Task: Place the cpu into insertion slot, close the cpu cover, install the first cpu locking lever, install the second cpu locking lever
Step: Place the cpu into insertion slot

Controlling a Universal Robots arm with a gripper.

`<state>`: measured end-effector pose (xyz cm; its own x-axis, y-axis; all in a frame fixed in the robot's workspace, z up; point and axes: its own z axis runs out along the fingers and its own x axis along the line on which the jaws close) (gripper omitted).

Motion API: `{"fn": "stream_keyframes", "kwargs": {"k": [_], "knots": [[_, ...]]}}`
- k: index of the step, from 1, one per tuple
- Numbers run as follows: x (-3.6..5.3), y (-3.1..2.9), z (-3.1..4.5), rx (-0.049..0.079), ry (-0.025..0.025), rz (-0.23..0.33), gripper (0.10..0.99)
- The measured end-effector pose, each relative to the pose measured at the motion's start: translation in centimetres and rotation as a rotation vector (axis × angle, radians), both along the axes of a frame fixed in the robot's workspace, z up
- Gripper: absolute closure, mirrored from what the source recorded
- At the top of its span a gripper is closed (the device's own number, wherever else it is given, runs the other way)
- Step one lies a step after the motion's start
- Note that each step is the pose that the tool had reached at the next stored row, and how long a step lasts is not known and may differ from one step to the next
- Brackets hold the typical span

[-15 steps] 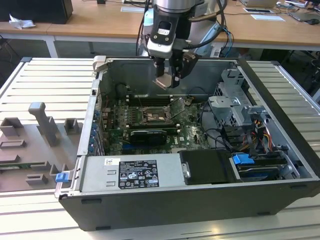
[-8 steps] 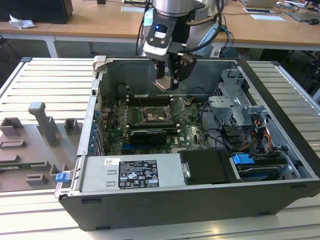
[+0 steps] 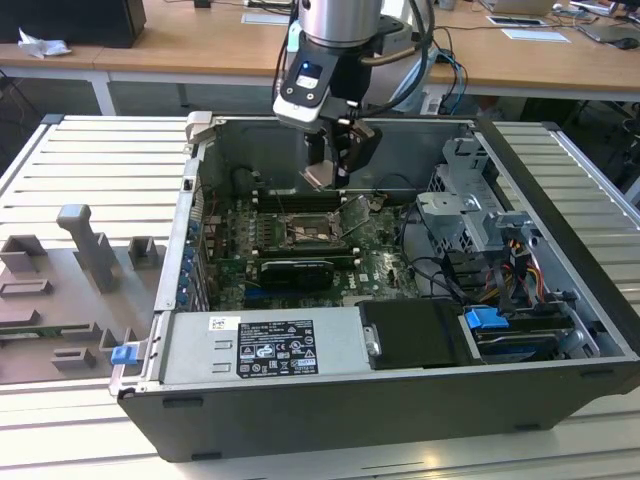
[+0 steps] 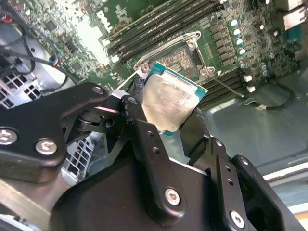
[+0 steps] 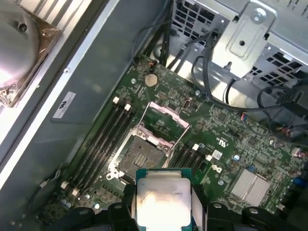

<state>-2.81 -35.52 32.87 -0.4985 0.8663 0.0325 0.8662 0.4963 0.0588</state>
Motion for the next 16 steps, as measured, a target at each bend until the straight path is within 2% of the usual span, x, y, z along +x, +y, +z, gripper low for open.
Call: {"fn": "stream_keyframes", "kwargs": {"k": [4,13,16], "knots": [[0.01,0.0,-0.69,-0.003,0.0029,-0.014,0.545],[0.01,0.0,-1.08,-0.009,0.0058,-0.022,0.545],[0.0,0.0,-1.22,-0.01,0.0083,-0.039,0.545]]}}
